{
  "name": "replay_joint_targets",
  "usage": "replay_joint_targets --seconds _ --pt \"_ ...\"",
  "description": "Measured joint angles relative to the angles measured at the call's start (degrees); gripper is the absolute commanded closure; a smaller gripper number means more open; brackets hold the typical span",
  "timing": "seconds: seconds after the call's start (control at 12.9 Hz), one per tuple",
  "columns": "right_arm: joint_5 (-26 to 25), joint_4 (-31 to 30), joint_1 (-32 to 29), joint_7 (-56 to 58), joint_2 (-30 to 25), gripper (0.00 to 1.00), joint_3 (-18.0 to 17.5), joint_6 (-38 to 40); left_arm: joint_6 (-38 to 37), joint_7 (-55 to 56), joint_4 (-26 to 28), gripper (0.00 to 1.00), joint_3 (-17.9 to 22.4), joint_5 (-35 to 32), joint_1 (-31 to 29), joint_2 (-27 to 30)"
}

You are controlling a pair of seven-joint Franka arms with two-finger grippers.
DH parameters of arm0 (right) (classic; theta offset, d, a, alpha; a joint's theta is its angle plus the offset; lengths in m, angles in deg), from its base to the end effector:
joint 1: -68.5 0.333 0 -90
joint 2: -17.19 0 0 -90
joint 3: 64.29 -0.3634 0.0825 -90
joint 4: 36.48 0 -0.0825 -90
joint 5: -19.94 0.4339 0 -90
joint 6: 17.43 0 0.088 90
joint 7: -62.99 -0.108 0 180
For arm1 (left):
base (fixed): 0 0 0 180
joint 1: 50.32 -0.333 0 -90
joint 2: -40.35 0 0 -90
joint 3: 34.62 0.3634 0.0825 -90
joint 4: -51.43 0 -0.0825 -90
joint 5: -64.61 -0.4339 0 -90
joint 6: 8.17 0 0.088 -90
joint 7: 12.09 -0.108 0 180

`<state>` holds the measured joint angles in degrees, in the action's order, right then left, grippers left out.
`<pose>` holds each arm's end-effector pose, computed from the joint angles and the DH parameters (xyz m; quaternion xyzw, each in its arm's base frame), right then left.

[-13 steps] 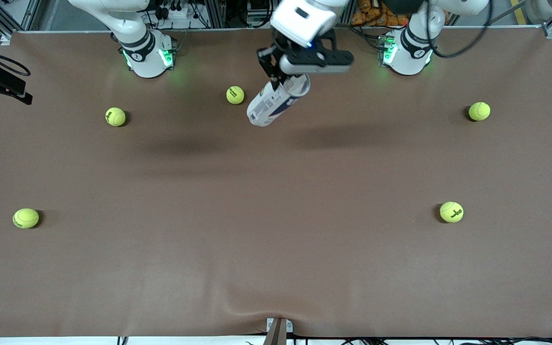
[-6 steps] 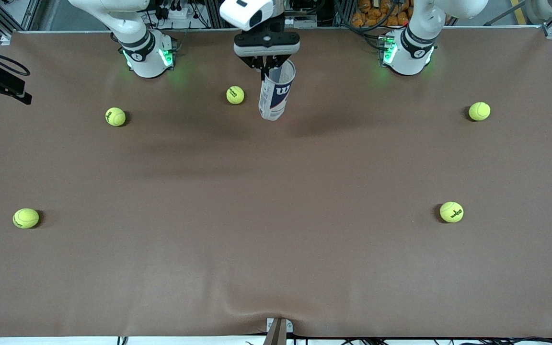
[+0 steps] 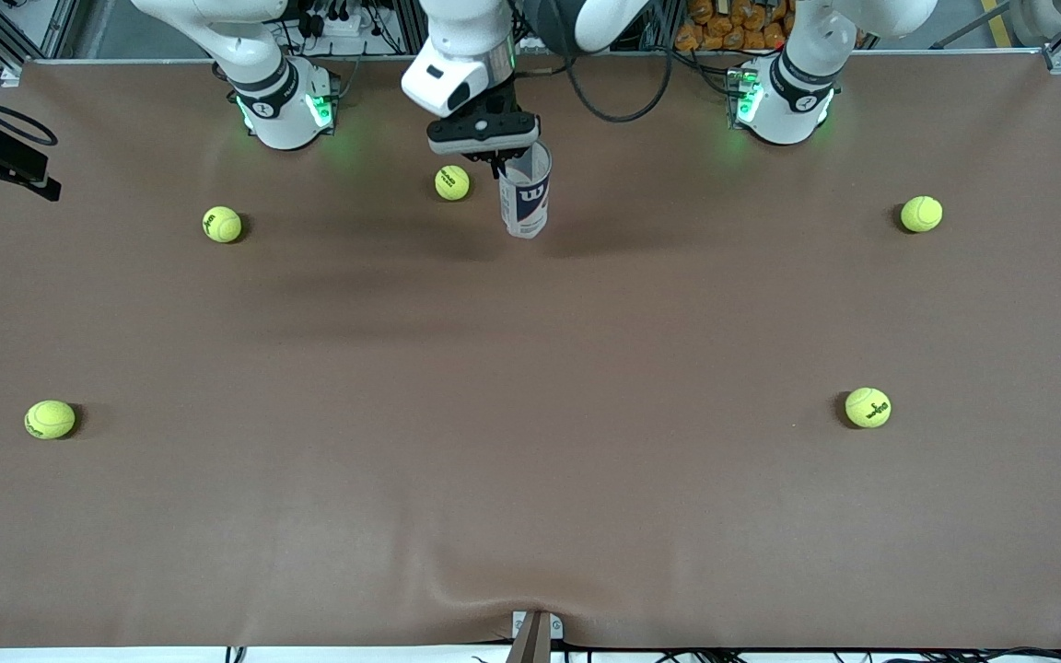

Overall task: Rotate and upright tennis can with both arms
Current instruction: 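Lower the upright can onto the table with the left gripper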

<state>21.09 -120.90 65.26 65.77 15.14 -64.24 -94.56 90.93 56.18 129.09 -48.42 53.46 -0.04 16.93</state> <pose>0.5655 -0.0300 0.7229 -0.9989 0.0027 0.0451 0.0123 0.3707 -0.6465 0.5273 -0.9983 -0.0290 -0.0395 0.0301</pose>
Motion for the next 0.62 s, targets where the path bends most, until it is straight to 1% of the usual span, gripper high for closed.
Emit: replay_joint_targets --seconds 0.15,0.46,0.62 --pt "0.0 0.0 0.0 0.0 0.0 0.00 0.0 0.0 2.0 0.7 0.0 1.00 0.3 -0.3 0.0 -1.5" --pt "0.0 0.0 0.0 0.0 0.0 0.00 0.0 0.0 10.9 3.7 0.0 1.00 0.4 -3.6 0.0 -6.6" --pt "0.0 0.0 0.0 0.0 0.0 0.00 0.0 0.0 12.9 3.9 0.0 1.00 0.6 -4.1 0.0 -8.9"
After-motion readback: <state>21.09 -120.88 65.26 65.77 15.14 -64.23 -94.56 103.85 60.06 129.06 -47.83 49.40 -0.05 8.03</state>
